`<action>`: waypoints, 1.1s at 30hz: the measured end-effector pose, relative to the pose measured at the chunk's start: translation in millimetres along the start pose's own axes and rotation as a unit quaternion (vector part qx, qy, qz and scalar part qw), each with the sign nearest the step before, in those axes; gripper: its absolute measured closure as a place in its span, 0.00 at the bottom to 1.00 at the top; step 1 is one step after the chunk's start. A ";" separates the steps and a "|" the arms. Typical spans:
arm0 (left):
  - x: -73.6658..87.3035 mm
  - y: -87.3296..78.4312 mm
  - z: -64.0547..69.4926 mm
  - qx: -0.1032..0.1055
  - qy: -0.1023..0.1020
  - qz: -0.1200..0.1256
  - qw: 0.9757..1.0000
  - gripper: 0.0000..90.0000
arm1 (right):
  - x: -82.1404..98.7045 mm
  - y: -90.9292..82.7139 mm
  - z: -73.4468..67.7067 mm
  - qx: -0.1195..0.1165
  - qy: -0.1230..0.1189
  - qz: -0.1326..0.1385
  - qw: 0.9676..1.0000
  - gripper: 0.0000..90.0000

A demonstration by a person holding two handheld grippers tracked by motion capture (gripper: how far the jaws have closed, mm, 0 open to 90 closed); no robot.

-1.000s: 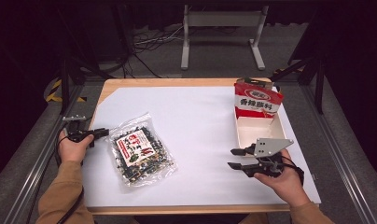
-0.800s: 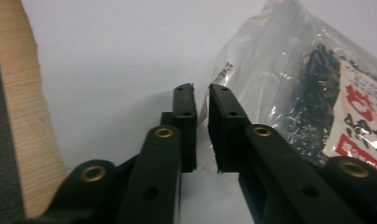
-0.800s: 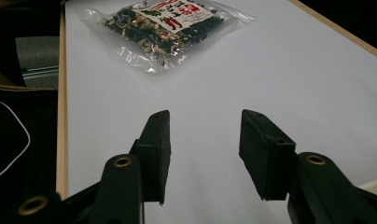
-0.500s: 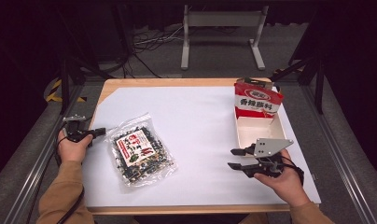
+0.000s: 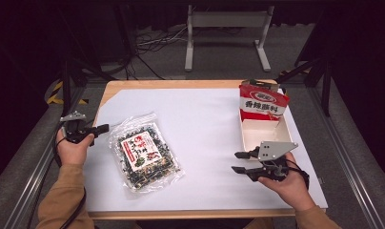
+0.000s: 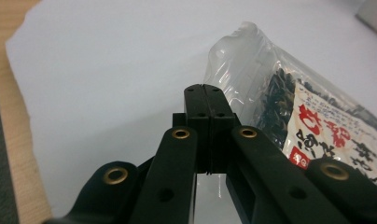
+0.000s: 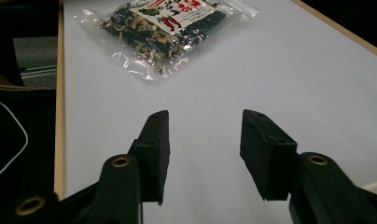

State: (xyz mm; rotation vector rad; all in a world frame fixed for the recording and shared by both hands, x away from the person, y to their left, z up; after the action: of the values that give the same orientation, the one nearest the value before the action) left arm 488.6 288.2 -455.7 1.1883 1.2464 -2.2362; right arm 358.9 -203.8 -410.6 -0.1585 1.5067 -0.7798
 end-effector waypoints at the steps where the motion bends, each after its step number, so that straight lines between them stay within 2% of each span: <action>1: -3.9 -3.2 4.1 0.003 0.004 0.009 1.000 1.00 | 0.0 0.0 0.0 0.000 0.000 0.000 1.000 0.58; 8: -22.1 -27.9 26.0 0.024 0.025 0.055 0.998 1.00 | -5.5 1.1 0.9 -0.001 -0.001 0.007 1.000 0.58; 12: -33.3 -45.6 42.3 0.039 0.044 0.084 0.995 1.00 | -10.2 2.2 1.3 -0.003 -0.003 0.011 1.000 0.58; 16: -42.0 -59.7 59.9 0.048 0.062 0.099 0.992 1.00 | -16.7 4.0 3.7 -0.004 -0.007 0.018 1.000 0.60; 17: -42.0 -59.7 59.9 0.048 0.062 0.099 0.992 1.00 | -16.7 4.0 3.7 -0.004 -0.007 0.018 1.000 0.60; 20: -50.4 -74.5 78.4 0.060 0.079 0.115 0.988 1.00 | -23.3 7.8 5.3 -0.010 -0.002 0.032 0.999 0.60; 24: -55.7 -87.3 94.9 0.075 0.097 0.127 0.984 1.00 | -28.9 15.8 4.6 -0.010 0.005 0.031 0.999 0.57; 26: -58.0 -91.7 102.2 0.085 0.103 0.132 0.982 1.00 | -32.5 19.4 4.2 -0.004 0.015 0.032 0.999 0.57; 30: -62.0 -98.9 115.8 0.116 0.109 0.139 0.977 1.00 | -41.4 26.4 1.8 -0.012 0.017 0.028 0.999 0.57; 32: -62.3 -100.7 118.5 0.120 0.112 0.139 0.977 1.00 | -43.4 28.4 1.3 -0.015 0.018 0.027 0.999 0.56; 33: -62.9 -103.6 123.4 0.127 0.118 0.139 0.975 1.00 | -45.4 30.5 0.8 -0.019 0.019 0.027 0.999 0.56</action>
State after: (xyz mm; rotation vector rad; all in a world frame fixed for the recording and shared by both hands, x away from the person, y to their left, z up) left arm 400.2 239.5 -315.3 1.6516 0.8205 -2.1347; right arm 376.3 -156.3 -389.7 -0.1316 1.5559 -0.7151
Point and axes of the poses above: each handheld gripper's, and its own axes: y roughly forward along the jaws, x roughly out of its underside, z roughly to its right, the point moved 7 cm from there along y, roughly forward along the jaws
